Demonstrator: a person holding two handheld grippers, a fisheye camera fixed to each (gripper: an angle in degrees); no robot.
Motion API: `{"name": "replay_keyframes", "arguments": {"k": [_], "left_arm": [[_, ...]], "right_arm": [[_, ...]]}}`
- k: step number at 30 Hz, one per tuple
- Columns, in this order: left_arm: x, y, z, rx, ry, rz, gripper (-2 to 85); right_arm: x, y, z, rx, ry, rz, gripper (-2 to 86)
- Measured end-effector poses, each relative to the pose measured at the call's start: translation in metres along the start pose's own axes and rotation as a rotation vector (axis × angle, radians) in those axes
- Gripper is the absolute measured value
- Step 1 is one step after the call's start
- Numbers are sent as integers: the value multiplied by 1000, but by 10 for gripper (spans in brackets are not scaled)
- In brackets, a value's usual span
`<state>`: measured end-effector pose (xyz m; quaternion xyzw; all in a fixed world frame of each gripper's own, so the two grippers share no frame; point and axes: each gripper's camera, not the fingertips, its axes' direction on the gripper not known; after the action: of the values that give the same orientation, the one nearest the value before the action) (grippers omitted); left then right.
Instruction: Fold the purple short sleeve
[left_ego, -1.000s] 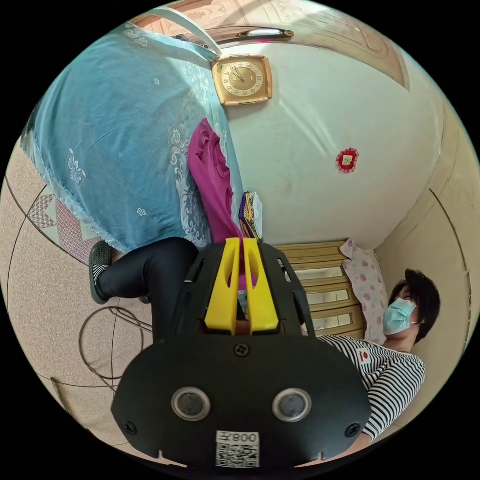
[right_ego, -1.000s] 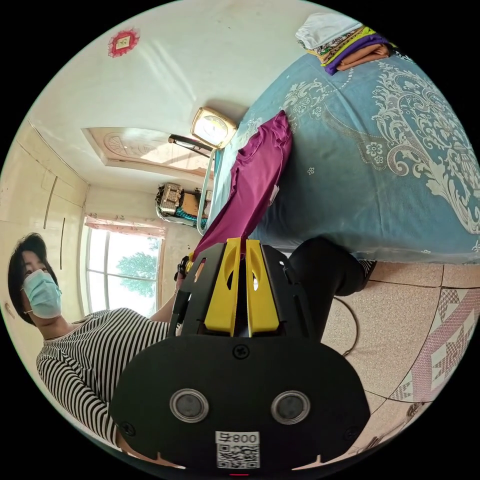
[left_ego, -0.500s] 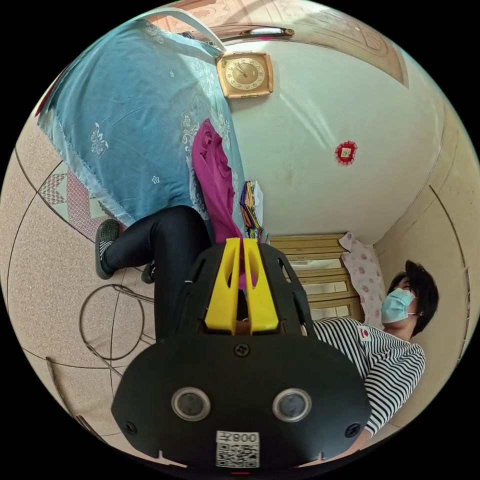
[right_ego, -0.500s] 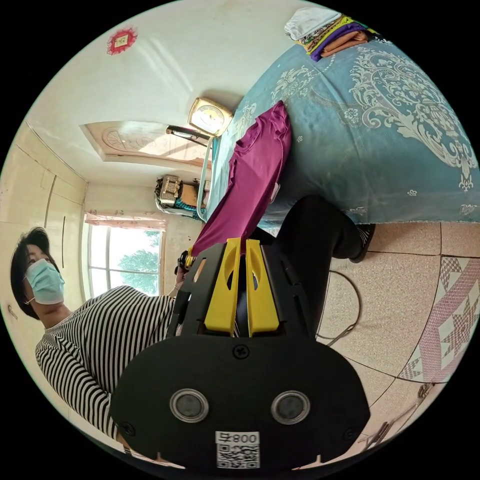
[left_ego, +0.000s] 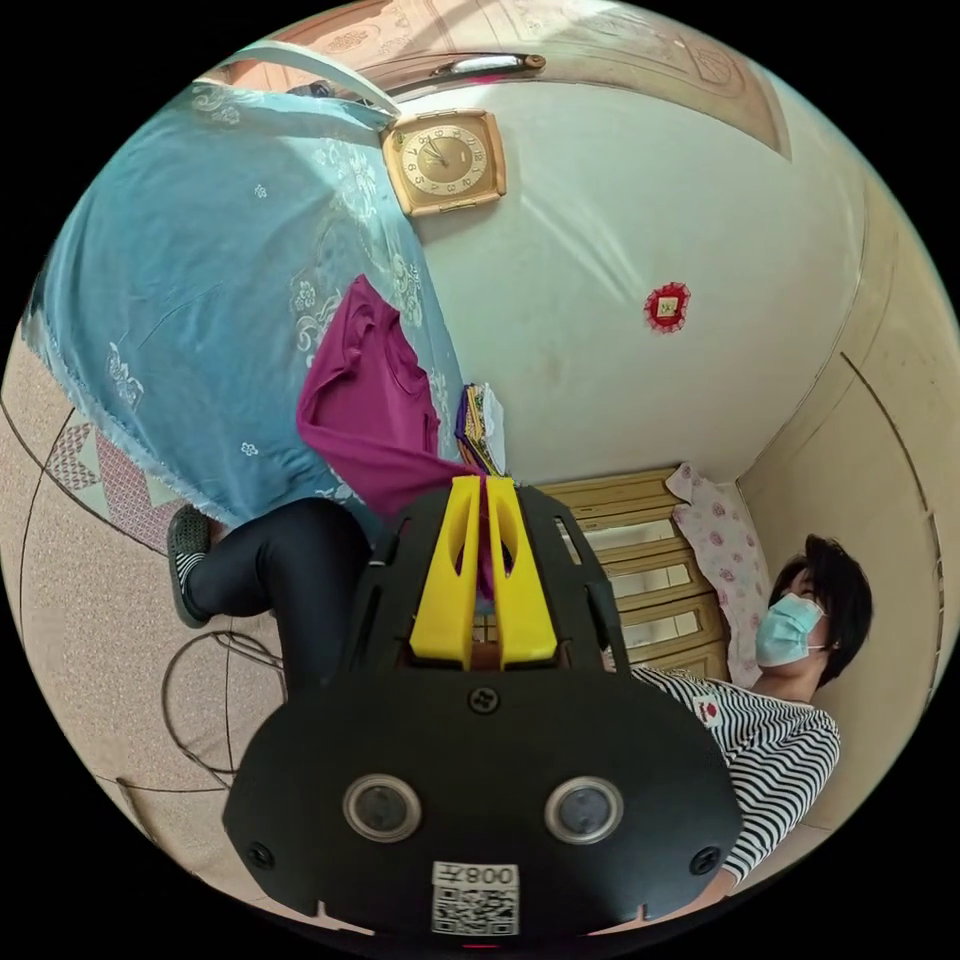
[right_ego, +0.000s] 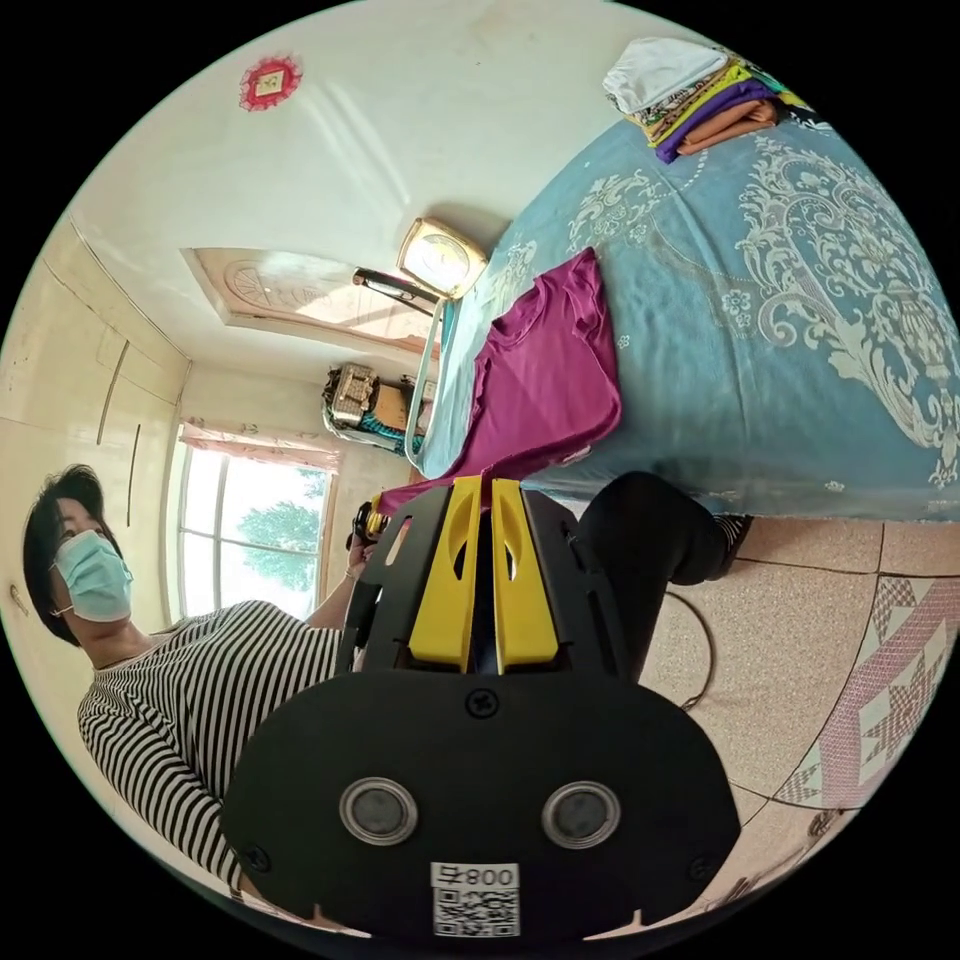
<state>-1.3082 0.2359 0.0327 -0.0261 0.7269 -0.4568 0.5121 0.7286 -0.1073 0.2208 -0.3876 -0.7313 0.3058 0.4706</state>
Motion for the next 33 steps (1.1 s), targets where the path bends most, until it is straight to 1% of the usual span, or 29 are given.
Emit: {"name": "replay_keyframes", "arguments": {"k": [8,10,15,23,28,33], "left_arm": [[25,-118,61,2,-43,43,9],[27,-144,78,-8,-53,48,9],[26,-216,122,-27,-99,45,9],[5,-331,189,-35,-169,21,9],[-17,-383,220,-21,-214,-11,9],[-44,-423,249,-11,-232,-50,9]], "right_arm": [[0,-118,6,34,-9,-22,6],[3,-157,13,31,-4,-20,22],[11,-236,31,16,13,-17,26],[39,-355,68,-12,40,4,18],[64,-425,101,-54,56,20,18],[87,-475,127,-73,62,44,17]]}}
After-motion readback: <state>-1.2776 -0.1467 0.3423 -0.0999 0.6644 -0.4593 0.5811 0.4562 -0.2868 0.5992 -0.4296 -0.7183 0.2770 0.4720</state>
